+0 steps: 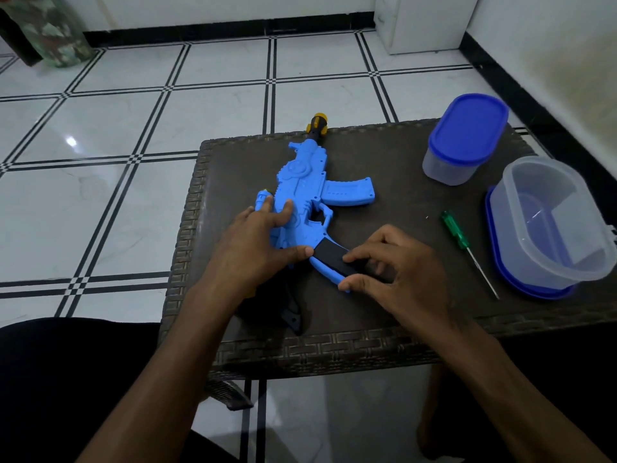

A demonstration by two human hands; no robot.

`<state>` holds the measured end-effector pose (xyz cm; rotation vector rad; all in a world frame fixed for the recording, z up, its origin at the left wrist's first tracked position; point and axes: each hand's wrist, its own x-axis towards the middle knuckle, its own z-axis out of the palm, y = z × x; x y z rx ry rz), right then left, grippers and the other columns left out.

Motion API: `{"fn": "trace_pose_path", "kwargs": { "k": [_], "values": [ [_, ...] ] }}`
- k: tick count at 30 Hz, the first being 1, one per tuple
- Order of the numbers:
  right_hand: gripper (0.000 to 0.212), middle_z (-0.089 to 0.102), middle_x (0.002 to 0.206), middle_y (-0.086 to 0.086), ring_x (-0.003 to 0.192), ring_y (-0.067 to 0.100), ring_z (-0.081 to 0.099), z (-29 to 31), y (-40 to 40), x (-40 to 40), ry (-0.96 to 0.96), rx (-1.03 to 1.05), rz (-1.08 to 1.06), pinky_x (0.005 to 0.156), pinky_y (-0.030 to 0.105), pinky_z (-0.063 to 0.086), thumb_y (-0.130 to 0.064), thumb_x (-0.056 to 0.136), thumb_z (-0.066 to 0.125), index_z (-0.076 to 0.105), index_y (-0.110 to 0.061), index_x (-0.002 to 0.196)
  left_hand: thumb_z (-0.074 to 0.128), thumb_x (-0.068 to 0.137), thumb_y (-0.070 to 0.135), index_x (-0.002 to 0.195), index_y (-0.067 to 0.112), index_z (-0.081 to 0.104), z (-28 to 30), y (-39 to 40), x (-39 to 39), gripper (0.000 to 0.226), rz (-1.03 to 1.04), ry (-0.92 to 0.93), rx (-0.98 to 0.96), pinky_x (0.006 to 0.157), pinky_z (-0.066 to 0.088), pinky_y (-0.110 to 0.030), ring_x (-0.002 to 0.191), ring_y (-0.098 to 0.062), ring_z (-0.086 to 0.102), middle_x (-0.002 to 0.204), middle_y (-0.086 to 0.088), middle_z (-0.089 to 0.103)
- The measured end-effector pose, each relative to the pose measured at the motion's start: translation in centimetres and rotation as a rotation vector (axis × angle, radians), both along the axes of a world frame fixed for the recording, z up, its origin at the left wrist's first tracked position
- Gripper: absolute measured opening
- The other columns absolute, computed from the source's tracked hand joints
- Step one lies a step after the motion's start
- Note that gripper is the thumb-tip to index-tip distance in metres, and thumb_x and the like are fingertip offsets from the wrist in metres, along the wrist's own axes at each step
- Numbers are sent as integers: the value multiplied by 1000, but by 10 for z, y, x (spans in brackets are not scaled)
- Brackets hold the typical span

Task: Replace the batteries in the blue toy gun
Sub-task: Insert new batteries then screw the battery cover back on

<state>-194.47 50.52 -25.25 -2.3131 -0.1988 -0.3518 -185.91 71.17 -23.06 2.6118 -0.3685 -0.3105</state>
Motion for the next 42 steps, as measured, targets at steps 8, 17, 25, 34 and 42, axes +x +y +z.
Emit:
{"fn": "trace_pose_path", "kwargs": {
  "k": [8, 17, 25, 34, 42],
  "values": [
    [22, 71, 94, -5, 90, 2, 62, 0, -14, -1, -33, -89, 68, 79, 2, 41, -11, 77, 76, 78, -16, 98, 73, 72, 54, 147, 35, 33, -1, 0, 0, 87, 12, 5, -20, 115, 28, -47, 147, -21, 17, 160, 2, 16],
    [17, 72, 85, 3, 75, 21, 70, -13, -8, -2, -226, -214, 29, 61, 36, 58, -13, 80, 66, 78, -12, 92, 73, 72, 54, 147, 34, 34, -1, 0, 0, 88, 2, -27, 0, 114, 30, -45, 146, -23, 21, 160, -1, 18],
    [16, 71, 89, 2, 77, 21, 68, -21, -9, -6, -282, -267, 35, 62, 37, 55, -11, 90, 62, 76, -12, 98, 71, 74, 54, 148, 32, 31, 3, -2, -2, 87, -5, -20, 18, 113, 29, -43, 146, -23, 21, 160, 0, 16],
    [21, 69, 93, 13, 85, 8, 58, -14, -2, -9, -223, -107, -27, 83, -5, 35, 8, 76, 69, 76, -1, 93, 73, 73, 52, 148, 32, 33, -2, 0, 0, 87, 7, -10, -25, 115, 28, -46, 147, -23, 18, 160, -1, 16],
    [36, 63, 110, -4, 100, 9, 58, -5, -17, -9, -32, -184, 142, 89, 13, 41, -31, 80, 69, 73, -22, 114, 74, 72, 53, 148, 31, 32, -3, 0, 0, 89, 6, -16, -36, 115, 28, -45, 147, -22, 17, 160, -1, 15]
  ]
}}
